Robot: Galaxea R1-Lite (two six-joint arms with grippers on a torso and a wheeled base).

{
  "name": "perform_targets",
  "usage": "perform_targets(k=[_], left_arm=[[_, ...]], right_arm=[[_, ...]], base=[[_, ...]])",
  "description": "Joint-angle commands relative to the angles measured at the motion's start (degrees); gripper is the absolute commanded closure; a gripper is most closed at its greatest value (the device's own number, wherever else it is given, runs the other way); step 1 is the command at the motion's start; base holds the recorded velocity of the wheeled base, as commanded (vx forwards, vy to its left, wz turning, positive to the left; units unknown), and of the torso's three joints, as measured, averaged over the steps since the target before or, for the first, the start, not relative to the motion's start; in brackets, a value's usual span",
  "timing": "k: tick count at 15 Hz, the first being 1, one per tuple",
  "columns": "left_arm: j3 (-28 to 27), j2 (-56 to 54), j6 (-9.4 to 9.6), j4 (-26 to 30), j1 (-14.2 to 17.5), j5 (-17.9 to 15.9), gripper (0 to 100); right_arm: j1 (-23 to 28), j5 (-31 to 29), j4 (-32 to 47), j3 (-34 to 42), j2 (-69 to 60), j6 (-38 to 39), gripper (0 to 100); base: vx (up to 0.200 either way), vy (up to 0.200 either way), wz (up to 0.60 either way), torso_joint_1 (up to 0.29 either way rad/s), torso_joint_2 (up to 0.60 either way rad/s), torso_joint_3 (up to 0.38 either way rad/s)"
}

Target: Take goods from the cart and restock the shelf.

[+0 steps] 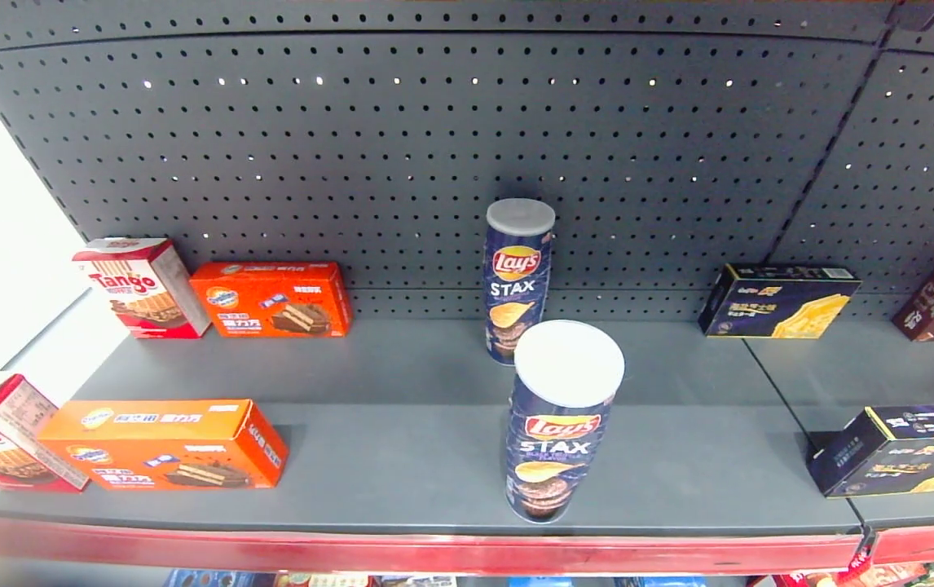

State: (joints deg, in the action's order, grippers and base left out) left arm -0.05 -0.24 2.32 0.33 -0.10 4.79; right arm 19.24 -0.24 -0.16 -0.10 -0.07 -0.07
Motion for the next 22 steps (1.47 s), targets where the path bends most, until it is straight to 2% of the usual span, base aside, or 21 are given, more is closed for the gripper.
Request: perform_targets(k=[1,2,3,4,10,11,12,13,14,16,19,21,22], left_arm=[[-0.13,0.68,-0.12,0.11,0.45,-0.04,0],[-0.13,0.77,-0.12,0.2,0.1,-0.57,0],[-0.13,0.77,-0.91,-0.07,-0.25,-5.76,0],[-0.13,0.77,-1.17,-0.07,-0.17,-7.34,0],[-0.21,0.42,-1.0,0.2,-0.17,-7.08,0],[-0.3,0.42,-1.0,0.37,-0.17,-7.16,0],[-0.3,0.42,-1.0,0.46,-0.43,-7.16,0],[-0.3,0.42,-1.0,0.46,-0.43,-7.16,0],[-0.3,0.42,-1.0,0.46,-0.43,-7.16,0],[-0.3,0.42,-1.0,0.46,-0.43,-7.16,0],[-0.3,0.42,-1.0,0.46,-0.43,-7.16,0],[-0.3,0.42,-1.09,0.46,-0.43,-7.16,0],[-0.3,0.42,-1.09,0.46,-0.43,-7.16,0]], right_arm=[[0.01,-0.02,-0.02,0.01,0.07,-0.01,0],[0.01,-0.02,-0.02,0.01,0.07,-0.01,0],[0.01,-0.02,-0.02,0.01,0.07,-0.01,0],[0.01,-0.02,-0.02,0.01,0.07,-0.01,0],[0.01,0.07,-0.11,0.01,0.07,-0.28,0],[-0.08,2.09,-0.54,-0.25,0.07,-1.6,0],[-0.08,6.92,-1.86,-8.16,3.94,-1.86,0],[0.89,8.15,-1.86,-18.45,19.32,-1.6,0],[0.1,9.47,-2.39,-21.79,26.18,-2.04,0],[-6.4,17.38,-2.48,-25.13,33.03,-3.71,0],[-18.89,17.38,-2.65,-27.85,43.67,-6.69,0],[-23.1,17.29,-3.09,-28.47,47.8,-6.78,0],[-28.64,17.21,-5.64,-29.17,53.25,-6.87,0]], base=[[0.0,0.0,0.0,0.0,0.0,0.0],[0.0,0.0,0.0,0.0,0.0,0.0],[0.0,0.0,0.0,0.0,0.0,0.0],[0.0,0.0,0.0,0.0,0.0,0.0],[0.0,0.0,0.0,0.0,0.0,0.0],[0.0,0.0,0.0,0.0,0.0,0.0],[0.0,0.0,0.0,0.0,0.0,0.0],[0.0,0.0,0.0,0.0,0.0,0.0],[0.0,0.0,0.0,0.0,0.0,0.0],[0.0,0.0,0.0,0.0,0.0,0.0],[0.0,0.0,0.0,0.0,0.0,0.0],[0.0,0.0,0.0,0.0,0.0,0.0],[0.0,0.0,0.0,0.0,0.0,0.0]])
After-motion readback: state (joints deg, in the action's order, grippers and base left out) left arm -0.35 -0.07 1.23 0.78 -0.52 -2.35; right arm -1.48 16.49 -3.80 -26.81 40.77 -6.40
